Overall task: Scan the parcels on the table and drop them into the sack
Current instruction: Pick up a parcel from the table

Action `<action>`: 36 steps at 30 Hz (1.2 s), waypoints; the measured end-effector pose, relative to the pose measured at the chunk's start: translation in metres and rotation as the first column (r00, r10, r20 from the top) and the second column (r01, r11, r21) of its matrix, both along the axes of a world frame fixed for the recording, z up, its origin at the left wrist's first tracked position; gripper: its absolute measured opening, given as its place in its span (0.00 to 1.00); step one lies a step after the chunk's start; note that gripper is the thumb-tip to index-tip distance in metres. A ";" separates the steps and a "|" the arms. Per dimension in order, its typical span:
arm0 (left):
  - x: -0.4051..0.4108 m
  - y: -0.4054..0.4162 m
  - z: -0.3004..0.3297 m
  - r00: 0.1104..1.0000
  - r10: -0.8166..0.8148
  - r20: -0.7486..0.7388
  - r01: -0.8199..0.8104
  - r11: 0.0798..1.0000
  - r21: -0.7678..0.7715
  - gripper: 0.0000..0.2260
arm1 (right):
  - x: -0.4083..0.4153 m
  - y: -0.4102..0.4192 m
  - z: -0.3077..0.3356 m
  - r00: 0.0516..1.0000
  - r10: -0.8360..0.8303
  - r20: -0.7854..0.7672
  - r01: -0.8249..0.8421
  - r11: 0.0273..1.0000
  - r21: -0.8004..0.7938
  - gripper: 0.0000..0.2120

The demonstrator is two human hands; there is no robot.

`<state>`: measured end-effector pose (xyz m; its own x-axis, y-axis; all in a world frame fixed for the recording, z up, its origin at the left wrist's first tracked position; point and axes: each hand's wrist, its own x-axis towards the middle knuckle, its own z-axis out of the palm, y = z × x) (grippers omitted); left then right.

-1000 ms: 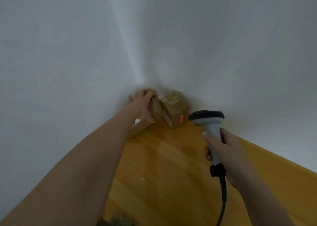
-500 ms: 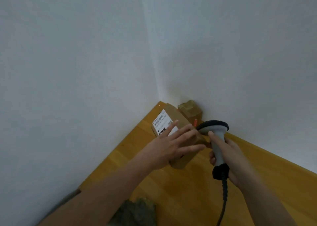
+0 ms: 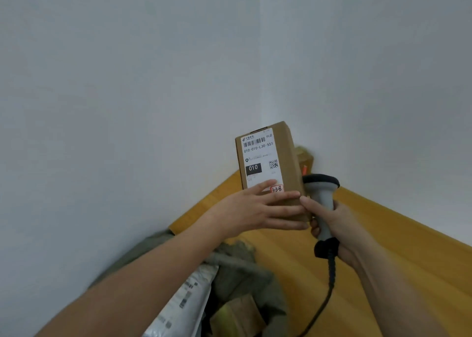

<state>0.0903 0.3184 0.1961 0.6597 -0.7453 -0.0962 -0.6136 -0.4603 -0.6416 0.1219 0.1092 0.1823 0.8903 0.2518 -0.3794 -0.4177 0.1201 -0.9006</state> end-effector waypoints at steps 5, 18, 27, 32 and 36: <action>-0.038 -0.006 0.013 0.989 -0.104 0.102 0.119 0.980 -0.158 0.39 | -0.025 -0.016 0.010 0.998 -0.061 -0.011 0.061 0.995 0.075 0.29; -0.049 -0.068 0.047 0.497 -0.299 -0.815 -0.681 -0.716 -0.153 0.18 | -0.027 -0.061 0.032 0.994 -0.087 -0.060 0.097 0.977 0.190 0.23; -0.037 -0.114 0.021 0.516 -0.565 -0.643 -0.728 -0.685 0.017 0.18 | -0.007 -0.113 0.046 0.999 -0.043 0.025 0.044 0.999 -0.018 0.22; -0.035 -0.115 0.014 0.546 -0.378 -0.748 -0.615 -0.787 -0.052 0.19 | 0.005 -0.130 0.058 0.999 -0.046 0.013 0.047 0.994 -0.100 0.22; -0.035 -0.105 0.009 0.516 -0.267 -0.814 -0.526 -0.849 -0.055 0.19 | 0.002 -0.133 0.079 0.999 0.024 0.047 -0.021 0.998 -0.056 0.23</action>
<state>0.0554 0.2130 0.2047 0.7975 0.4124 -0.4404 0.3590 0.2622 0.8957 0.1238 -0.0238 0.2617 0.9022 0.2516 -0.3504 -0.3760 0.0605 -0.9246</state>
